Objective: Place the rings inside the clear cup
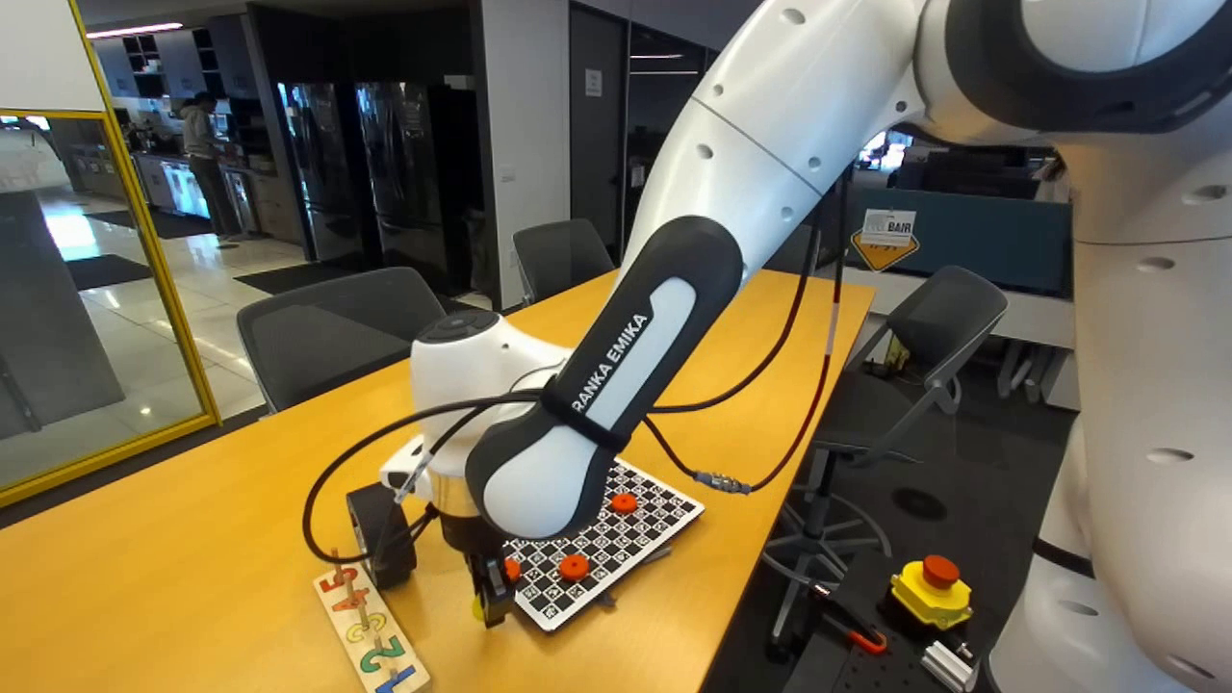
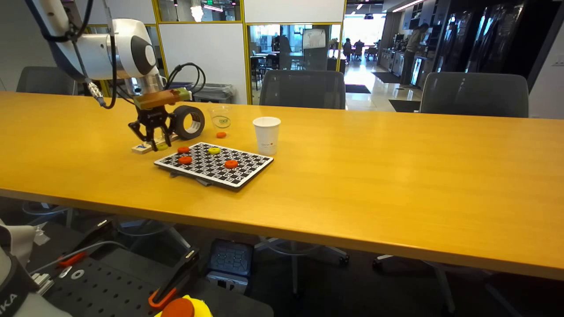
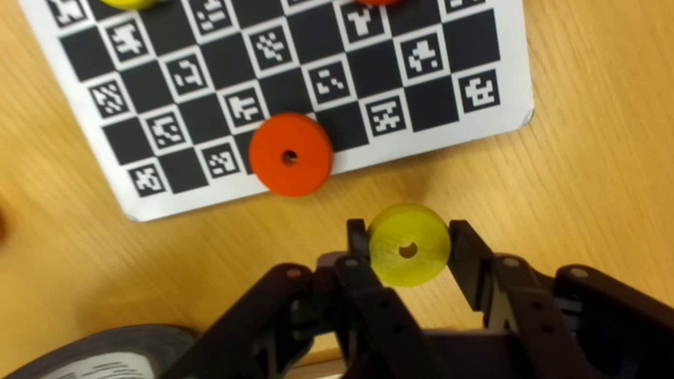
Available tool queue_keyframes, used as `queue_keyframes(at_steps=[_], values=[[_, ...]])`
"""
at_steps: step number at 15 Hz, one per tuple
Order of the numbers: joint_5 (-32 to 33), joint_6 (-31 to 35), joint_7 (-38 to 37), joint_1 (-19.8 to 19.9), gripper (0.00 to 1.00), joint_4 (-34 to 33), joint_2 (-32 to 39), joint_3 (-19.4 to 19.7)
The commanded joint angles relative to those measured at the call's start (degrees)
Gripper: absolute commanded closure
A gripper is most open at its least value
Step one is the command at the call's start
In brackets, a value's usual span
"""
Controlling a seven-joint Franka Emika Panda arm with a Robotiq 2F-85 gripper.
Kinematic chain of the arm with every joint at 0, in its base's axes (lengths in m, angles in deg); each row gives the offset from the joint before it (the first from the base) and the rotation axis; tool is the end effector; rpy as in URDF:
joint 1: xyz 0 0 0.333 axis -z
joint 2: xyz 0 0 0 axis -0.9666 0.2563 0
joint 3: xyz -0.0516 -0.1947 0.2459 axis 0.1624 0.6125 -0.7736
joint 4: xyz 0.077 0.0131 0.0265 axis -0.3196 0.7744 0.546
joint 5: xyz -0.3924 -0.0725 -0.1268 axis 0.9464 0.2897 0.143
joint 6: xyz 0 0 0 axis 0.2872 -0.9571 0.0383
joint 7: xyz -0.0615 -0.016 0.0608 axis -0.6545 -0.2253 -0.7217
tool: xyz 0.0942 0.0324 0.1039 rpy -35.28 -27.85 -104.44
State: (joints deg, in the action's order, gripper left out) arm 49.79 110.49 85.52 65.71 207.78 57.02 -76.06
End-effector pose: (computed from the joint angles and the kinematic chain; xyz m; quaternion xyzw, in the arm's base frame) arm 0.4934 0.2485 0.1690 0.8091 0.5872 0.0111 0.0228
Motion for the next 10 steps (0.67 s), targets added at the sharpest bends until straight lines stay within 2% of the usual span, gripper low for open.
queue_keyframes(at_steps=[1, 6, 10], values=[[-2.2, -4.7, 1.6, 2.1, 0.79, -0.1, -6.9, 0.6], [-2.9, -7.8, 1.4, 4.6, 0.79, -3.5, -10.6, 4.9], [-3.3, -8.8, 1.2, 7.0, 0.79, -8.1, -8.8, 9.1]])
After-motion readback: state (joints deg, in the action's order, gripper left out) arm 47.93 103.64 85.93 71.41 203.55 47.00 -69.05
